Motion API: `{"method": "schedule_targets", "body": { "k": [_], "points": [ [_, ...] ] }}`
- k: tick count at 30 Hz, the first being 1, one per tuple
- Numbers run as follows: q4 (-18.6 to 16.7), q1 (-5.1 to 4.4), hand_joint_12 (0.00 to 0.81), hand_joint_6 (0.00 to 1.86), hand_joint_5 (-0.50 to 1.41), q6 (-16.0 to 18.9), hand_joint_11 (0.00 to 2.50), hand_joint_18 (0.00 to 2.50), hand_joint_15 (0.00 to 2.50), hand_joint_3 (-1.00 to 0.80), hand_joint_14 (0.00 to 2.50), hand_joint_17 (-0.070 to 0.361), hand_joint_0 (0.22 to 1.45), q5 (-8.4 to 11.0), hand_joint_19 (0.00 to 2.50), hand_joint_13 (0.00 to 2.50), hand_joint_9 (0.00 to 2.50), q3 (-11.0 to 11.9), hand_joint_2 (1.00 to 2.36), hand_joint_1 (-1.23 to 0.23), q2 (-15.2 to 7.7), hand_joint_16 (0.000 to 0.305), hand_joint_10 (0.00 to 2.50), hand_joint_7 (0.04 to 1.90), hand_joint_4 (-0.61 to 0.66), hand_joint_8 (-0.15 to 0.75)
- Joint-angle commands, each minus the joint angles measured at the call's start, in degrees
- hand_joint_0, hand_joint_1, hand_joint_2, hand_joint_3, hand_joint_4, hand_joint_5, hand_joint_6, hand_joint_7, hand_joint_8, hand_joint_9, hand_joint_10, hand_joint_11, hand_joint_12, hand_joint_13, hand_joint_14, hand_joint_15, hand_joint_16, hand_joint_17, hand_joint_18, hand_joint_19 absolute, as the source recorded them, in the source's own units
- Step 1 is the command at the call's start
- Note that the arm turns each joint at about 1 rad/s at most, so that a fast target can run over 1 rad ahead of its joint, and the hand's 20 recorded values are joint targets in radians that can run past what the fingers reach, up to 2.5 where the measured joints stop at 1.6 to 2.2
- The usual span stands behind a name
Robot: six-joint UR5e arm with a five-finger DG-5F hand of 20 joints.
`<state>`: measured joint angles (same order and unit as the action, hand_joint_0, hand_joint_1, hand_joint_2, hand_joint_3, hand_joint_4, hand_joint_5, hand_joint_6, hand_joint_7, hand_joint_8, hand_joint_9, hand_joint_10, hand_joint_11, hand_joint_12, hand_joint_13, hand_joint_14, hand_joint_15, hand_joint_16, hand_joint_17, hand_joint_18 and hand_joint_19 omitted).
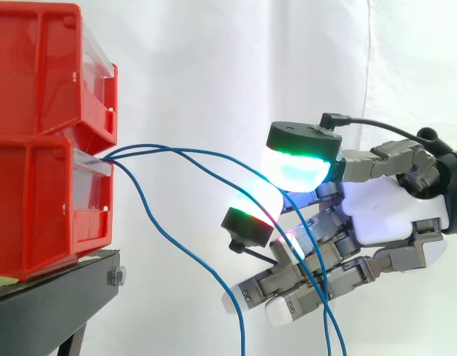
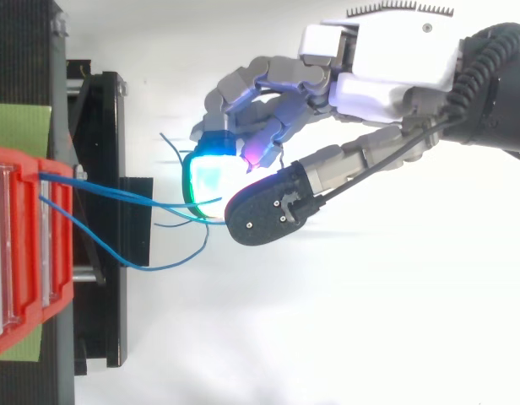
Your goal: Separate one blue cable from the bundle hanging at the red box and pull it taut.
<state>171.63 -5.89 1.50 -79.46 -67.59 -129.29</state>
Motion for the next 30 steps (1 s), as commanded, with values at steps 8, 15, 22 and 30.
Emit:
{"method": "schedule_targets", "body": {
  "k": [8, 15, 22, 30],
  "points": [
    [-0.1, -0.09, 0.349, 0.93, -0.17, 0.0, 0.76, 0.31, 0.21, -0.31, 0.01, 0.106, 0.61, 0.01, 0.48, 0.33, 0.96, 0.0, 1.01, -0.63, 0.0, 0.047, 0.01, 1.03, 0.08, 0.332],
    [0.0, -0.17, 0.353, 0.92, -0.16, 0.0, 0.76, 0.30, 0.21, -0.31, 0.01, 0.107, 0.60, 0.01, 0.49, 0.32, 0.96, 0.0, 1.01, -0.53, 0.0, 0.048, 0.01, 1.07, 0.09, 0.338],
    [0.1, -0.09, 0.381, 0.92, -0.15, 0.0, 0.74, 0.33, 0.21, -0.19, 0.01, 0.120, 0.61, 0.01, 0.46, 0.34, 0.97, 0.0, 1.01, -0.58, 0.0, 0.053, 0.01, 1.03, 0.10, 0.368],
    [0.1, -0.17, 0.355, 0.95, -0.17, 0.0, 0.85, 0.34, 0.21, -0.13, 0.01, 0.109, 0.66, 0.01, 0.47, 0.33, 0.95, 0.0, 1.02, -0.73, 0.0, 0.048, 0.01, 1.02, 0.04, 0.344]
  ]
}}
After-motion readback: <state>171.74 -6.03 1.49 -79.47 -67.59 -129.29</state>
